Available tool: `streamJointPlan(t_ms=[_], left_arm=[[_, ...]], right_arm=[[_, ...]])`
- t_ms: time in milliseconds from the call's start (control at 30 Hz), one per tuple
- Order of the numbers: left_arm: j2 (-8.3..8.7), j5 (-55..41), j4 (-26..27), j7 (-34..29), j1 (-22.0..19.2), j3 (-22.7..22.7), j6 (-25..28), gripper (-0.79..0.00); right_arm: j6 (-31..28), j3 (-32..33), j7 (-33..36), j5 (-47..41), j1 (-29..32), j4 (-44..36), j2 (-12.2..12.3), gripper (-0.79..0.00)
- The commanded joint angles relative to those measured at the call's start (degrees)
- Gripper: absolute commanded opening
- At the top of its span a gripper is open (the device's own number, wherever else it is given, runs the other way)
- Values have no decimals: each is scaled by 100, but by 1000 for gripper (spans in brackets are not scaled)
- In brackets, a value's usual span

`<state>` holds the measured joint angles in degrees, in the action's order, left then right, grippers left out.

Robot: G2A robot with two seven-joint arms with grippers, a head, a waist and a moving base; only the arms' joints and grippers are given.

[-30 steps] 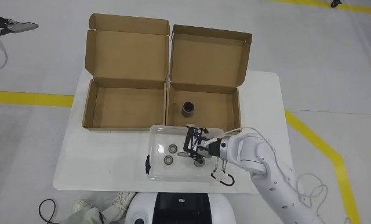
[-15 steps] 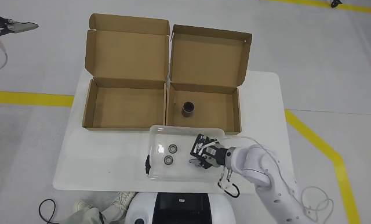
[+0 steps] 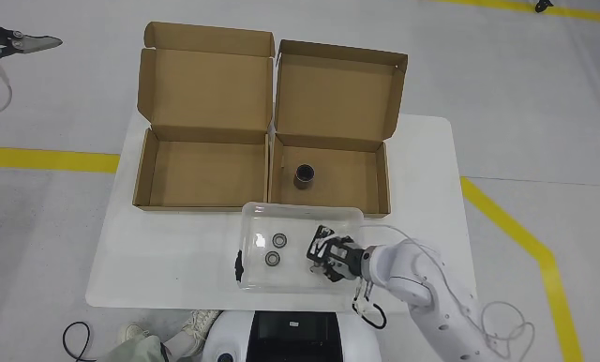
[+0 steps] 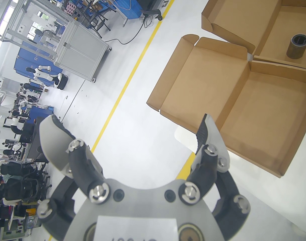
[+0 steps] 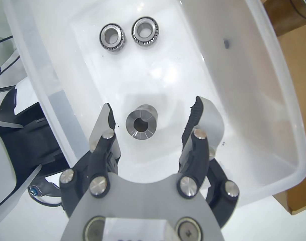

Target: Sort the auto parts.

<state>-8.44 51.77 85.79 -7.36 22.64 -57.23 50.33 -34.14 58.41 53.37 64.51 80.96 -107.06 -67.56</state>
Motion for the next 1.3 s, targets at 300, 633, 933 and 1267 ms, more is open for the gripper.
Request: streamJointPlan(t_ms=[300, 633, 933, 1267], left_arm=[[0, 0, 0, 0, 0, 0, 0, 0], [0, 0, 0, 0, 0, 0, 0, 0], [0, 0, 0, 0, 0, 0, 0, 0], [0, 0, 0, 0, 0, 0, 0, 0]], right_arm=[[149, -153, 375, -269, -98, 151, 38, -240], [395, -270, 474, -270, -268, 367, 55, -493], [503, -371, 488, -272, -360, 455, 73, -785], [418, -369, -21, -195, -289, 204, 122, -785]])
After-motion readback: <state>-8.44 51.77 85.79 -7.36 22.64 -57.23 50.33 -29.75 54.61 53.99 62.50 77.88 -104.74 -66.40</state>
